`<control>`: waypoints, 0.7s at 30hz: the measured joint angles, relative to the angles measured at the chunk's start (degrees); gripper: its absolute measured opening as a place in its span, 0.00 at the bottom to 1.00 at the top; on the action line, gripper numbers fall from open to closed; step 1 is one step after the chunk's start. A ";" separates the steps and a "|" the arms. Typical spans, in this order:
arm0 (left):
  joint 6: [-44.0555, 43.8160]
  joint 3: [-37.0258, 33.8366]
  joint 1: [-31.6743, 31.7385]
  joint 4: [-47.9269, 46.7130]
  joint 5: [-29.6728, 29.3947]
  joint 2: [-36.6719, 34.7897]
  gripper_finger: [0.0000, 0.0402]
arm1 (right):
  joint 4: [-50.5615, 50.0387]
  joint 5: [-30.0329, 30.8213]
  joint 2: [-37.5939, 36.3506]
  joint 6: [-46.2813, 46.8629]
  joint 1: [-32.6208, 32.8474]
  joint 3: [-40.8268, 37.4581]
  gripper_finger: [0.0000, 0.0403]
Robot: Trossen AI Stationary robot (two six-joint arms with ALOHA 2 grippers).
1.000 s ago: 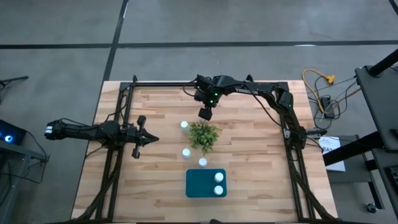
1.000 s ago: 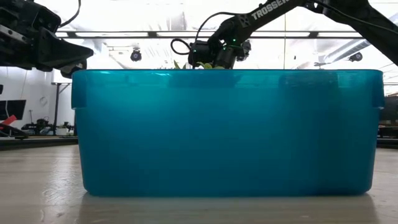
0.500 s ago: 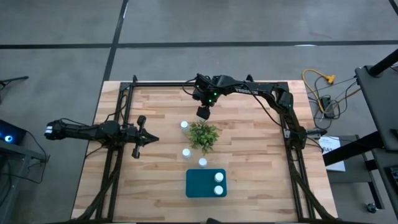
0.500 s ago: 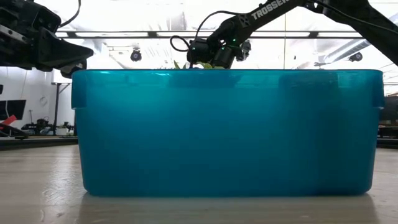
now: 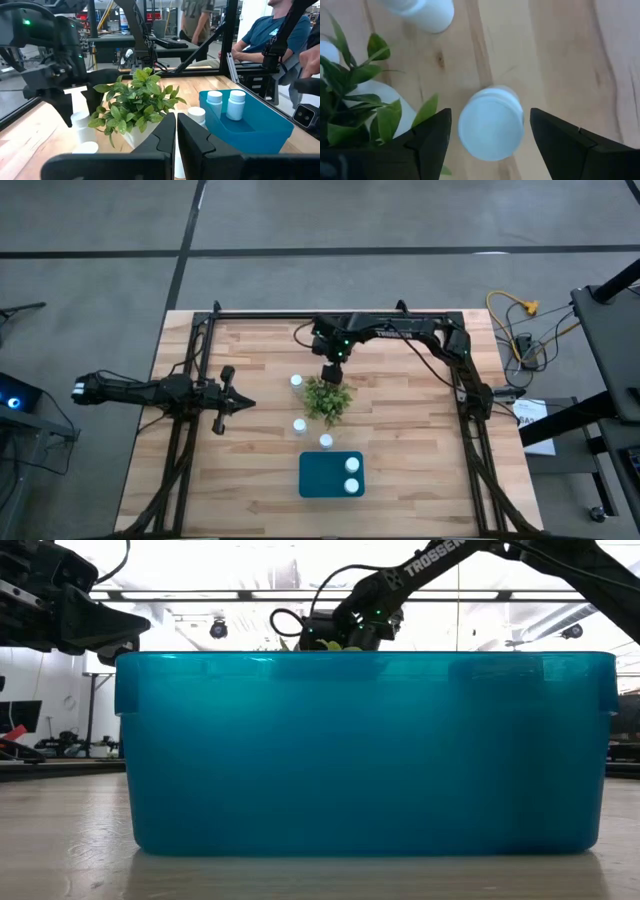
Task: Pick and place pill bottles into a basket
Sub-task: Put the white medicine bottle into the blue bin
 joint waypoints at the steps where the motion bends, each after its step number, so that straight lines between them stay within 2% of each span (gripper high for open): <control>1: 0.00 0.00 0.00 0.00 0.01 0.00 0.00 | 0.11 0.02 0.00 -0.02 0.11 -0.16 0.65; 12: 0.00 0.00 0.00 0.01 -0.01 0.00 0.00 | -0.05 0.04 0.00 0.60 0.22 -0.27 0.61; 21: 0.00 -0.01 0.00 0.01 0.00 0.00 0.00 | -0.30 -0.20 0.00 -0.17 0.18 -0.27 0.44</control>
